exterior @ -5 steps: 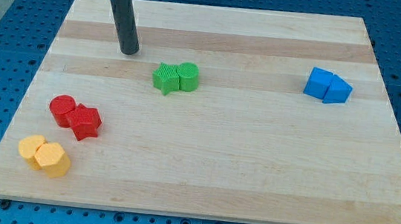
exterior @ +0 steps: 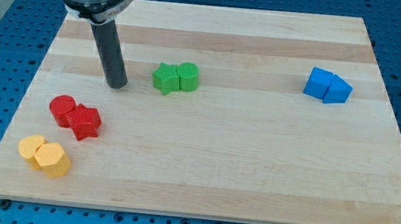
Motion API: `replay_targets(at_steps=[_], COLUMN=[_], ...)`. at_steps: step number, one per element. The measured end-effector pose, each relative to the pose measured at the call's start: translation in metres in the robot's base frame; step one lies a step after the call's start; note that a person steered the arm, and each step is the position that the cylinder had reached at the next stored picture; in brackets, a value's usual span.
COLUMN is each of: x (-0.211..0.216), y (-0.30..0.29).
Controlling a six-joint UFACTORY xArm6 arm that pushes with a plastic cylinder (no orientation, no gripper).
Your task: Move your arm towards the bottom left of the board
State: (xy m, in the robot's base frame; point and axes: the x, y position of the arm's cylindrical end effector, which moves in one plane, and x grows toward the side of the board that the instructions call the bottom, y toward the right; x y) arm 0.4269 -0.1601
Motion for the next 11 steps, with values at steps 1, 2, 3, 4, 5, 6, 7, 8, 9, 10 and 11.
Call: replay_targets(at_steps=[1, 2, 3, 4, 5, 6, 7, 8, 9, 10, 11], x=[0.02, 0.047, 0.082, 0.122, 0.157, 0.182, 0.192, 0.191, 0.191, 0.189, 0.159], y=[0.012, 0.042, 0.069, 0.068, 0.059, 0.04, 0.026, -0.03, -0.1, -0.143, -0.143])
